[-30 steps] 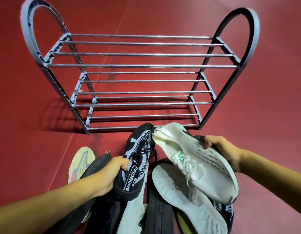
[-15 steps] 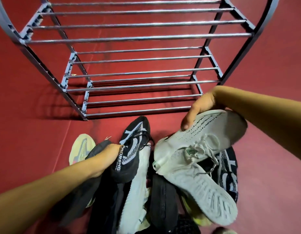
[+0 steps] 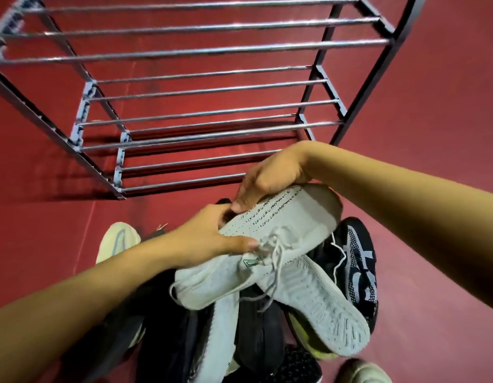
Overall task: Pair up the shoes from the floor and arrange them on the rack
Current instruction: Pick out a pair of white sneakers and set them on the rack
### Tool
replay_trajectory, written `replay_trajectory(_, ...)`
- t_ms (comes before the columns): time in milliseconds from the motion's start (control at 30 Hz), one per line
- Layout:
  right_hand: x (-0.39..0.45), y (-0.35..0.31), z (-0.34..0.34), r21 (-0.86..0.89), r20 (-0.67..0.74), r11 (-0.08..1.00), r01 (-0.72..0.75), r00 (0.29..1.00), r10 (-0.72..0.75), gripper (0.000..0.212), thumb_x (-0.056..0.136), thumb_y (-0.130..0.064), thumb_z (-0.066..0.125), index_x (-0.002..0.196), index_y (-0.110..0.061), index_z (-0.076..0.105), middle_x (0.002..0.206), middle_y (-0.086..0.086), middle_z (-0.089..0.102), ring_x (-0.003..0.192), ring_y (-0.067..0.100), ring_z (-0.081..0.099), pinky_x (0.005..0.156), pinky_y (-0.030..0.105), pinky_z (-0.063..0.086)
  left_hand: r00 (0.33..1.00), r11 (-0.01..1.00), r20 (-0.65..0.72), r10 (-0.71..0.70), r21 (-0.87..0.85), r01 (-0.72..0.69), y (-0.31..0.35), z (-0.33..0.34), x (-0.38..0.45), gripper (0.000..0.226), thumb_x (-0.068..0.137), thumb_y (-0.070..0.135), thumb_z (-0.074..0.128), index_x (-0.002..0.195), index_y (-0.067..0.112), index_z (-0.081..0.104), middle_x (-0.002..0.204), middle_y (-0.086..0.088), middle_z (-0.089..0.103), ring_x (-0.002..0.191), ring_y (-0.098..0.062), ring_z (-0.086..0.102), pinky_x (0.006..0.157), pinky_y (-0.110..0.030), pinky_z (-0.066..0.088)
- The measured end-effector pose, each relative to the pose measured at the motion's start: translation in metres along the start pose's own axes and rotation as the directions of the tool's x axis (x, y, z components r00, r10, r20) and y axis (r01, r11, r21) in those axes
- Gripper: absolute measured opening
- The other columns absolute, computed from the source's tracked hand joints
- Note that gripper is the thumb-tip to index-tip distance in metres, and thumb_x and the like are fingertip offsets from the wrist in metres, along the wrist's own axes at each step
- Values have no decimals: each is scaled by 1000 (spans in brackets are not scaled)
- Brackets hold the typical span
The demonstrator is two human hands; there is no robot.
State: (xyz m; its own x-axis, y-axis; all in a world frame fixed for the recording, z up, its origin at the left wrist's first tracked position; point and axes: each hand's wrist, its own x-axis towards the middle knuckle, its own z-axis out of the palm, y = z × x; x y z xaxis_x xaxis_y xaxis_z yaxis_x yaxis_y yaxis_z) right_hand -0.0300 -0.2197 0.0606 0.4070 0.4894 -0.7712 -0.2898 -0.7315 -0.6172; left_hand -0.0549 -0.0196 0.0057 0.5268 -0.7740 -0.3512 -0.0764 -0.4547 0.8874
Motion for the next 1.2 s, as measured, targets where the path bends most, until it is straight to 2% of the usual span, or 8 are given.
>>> replay_trajectory(67, -1, 19, -3, 152, -421, 983, 100, 907, -27, 31, 96, -34, 60, 98, -5, 71, 80, 2, 73, 68, 16, 67, 61, 26, 55, 980, 992, -185, -72, -111, 52, -14, 4, -5, 39, 77, 24, 84, 110, 8, 69, 104, -5, 78, 99, -23, 74, 88, -40, 58)
replay_trajectory(133, -5, 51, 1, 432, -844, 769, 471, 511, 162, 20, 96, -21, 56, 82, -11, 64, 62, -2, 59, 55, 14, 56, 49, 22, 45, 928, 959, -328, -177, -269, 88, -31, 11, -11, 31, 79, 22, 82, 105, 7, 72, 98, -6, 79, 94, -26, 75, 80, -38, 61)
replay_trajectory(233, -5, 97, 46, 547, -812, 565, 617, 230, 536, 24, 94, -23, 52, 72, -15, 49, 62, 4, 46, 58, 22, 50, 48, 28, 37, 817, 883, -471, -333, -459, 95, -47, 17, -14, 25, 83, 21, 79, 105, 10, 74, 93, -2, 80, 88, -21, 76, 66, -25, 58)
replay_trajectory(367, 4, 113, 150, 161, -702, 985, -59, 695, 156, 100, 45, -82, 75, 117, -18, 45, 107, 0, 63, 91, 25, 64, 76, 44, 54, 727, 830, -510, -460, -538, 149, -58, 14, -9, 18, 84, 18, 78, 100, 13, 75, 93, -4, 79, 81, -20, 76, 72, -29, 58)
replay_trajectory(467, 14, 107, 174, -319, -700, 870, -376, 713, 51, 123, 38, -71, 74, 136, -18, 19, 125, 4, 47, 100, 28, 59, 83, 43, 52, 701, 789, -476, -531, -580, 203, -66, 17, -8, 25, 83, 21, 79, 104, 7, 74, 93, -7, 79, 86, -26, 75, 84, -39, 59)
replay_trajectory(600, -13, 107, 136, 186, -679, 980, 69, 730, 78, 80, 48, -36, 81, 118, -20, 45, 105, -3, 64, 84, 14, 67, 63, 26, 55, 720, 794, -460, -520, -572, 208, -70, 19, -8, 30, 83, 21, 78, 109, 8, 73, 98, -7, 79, 92, -27, 75, 93, -46, 57)
replay_trajectory(833, -18, 117, 105, 793, -608, -52, 607, 784, -122, 52, 69, -16, 44, 112, 3, 66, 104, 22, 68, 96, 38, 66, 88, 45, 55, 724, 805, -459, -515, -549, 224, -71, 21, -3, 29, 83, 23, 78, 106, 8, 74, 95, -6, 79, 91, -28, 75, 91, -46, 58)
replay_trajectory(1200, 29, 128, 112, 846, -533, 226, 483, 777, 334, 33, 67, -23, 44, 79, -7, 70, 74, 13, 64, 65, 29, 63, 68, 41, 57, 729, 833, -477, -491, -503, 232, -67, 22, 2, 24, 83, 23, 77, 104, 12, 74, 94, -4, 79, 90, -26, 75, 93, -49, 56)
